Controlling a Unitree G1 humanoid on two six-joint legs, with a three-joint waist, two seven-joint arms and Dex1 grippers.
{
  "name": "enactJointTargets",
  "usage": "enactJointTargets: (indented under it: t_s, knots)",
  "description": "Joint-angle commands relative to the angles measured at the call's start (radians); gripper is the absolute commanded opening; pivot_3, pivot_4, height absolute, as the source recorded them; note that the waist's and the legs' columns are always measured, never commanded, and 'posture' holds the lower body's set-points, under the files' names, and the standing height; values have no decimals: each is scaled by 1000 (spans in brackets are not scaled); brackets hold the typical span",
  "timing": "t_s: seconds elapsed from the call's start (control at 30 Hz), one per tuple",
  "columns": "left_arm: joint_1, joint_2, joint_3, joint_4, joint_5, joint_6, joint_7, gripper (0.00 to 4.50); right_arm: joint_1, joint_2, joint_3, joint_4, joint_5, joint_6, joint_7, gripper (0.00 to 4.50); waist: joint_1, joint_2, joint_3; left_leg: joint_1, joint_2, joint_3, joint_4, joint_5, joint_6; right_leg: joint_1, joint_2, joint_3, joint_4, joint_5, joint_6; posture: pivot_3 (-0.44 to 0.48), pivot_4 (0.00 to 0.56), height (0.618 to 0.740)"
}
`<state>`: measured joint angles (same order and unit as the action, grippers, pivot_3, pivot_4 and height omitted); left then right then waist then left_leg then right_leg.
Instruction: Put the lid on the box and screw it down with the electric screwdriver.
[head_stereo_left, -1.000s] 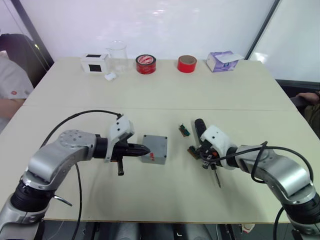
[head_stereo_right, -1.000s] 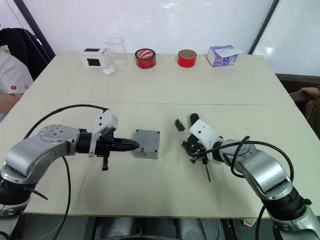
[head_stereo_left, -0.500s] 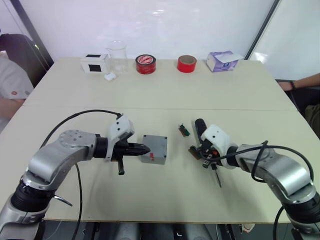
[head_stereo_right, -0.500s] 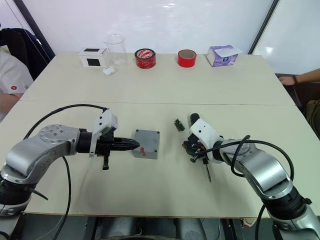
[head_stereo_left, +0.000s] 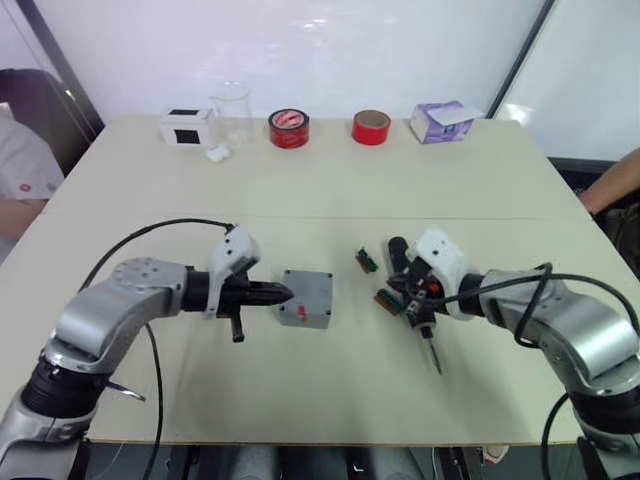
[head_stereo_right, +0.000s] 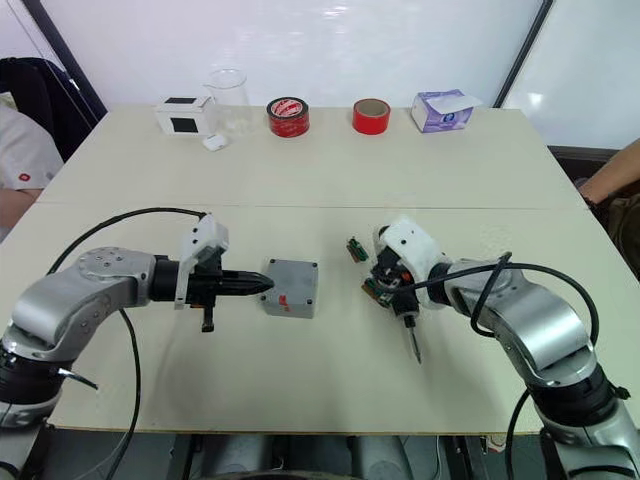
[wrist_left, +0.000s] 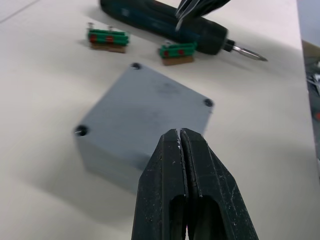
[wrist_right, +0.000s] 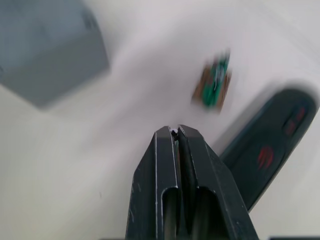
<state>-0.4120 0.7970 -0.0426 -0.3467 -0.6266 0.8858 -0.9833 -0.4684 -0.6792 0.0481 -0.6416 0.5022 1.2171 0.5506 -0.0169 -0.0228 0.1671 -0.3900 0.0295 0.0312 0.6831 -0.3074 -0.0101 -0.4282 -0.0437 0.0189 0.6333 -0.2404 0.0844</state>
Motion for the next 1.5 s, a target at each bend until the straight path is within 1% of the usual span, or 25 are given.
enactJointTargets:
  t_s: [0.03, 0.2, 0.33, 0.6, 1.03, 1.5]
  knots:
    - [2, 58, 85, -15, -69, 37, -43, 0, -30, 55, 1, -28, 45, -70, 24, 92, 1, 0, 0, 0, 0, 0, 0, 0, 0, 0, 0, 0, 0, 0, 0, 0, 150, 740]
    - [46, 91, 117, -45, -101, 60, -42, 0, -43, 88, 77, 25, 12, -152, 32, 92, 5, 1, 1, 0, 0, -1, -1, 0, 0, 0, -2, -1, 0, 0, 0, 0, 150, 740]
    - [59, 88, 127, -59, -107, 65, -17, 0, -51, 90, 119, 65, -13, -205, 41, 92, 6, 1, 1, -1, 0, 0, 0, 0, 0, 0, -3, 0, 0, -1, -2, 0, 150, 740]
    - [77, 76, 127, -89, -128, 74, 24, 0, -70, 95, 178, 133, -57, -269, 62, 92, 3, 1, 1, -1, -1, 0, 0, 0, 0, 0, -2, -1, 0, 0, 0, 0, 150, 740]
    - [83, 76, 121, -112, -152, 84, 65, 0, -64, 110, 208, 163, -95, -297, 70, 92, 4, 1, 1, -1, -1, 0, 0, 0, 0, 0, -2, -1, 0, 0, 0, 0, 150, 740]
    - [77, 78, 118, -105, -157, 80, 71, 0, -57, 117, 216, 188, -132, -303, 74, 92, 4, 1, 1, -1, -1, 0, 0, 0, 0, 0, -2, -1, 0, 0, 0, 0, 150, 740]
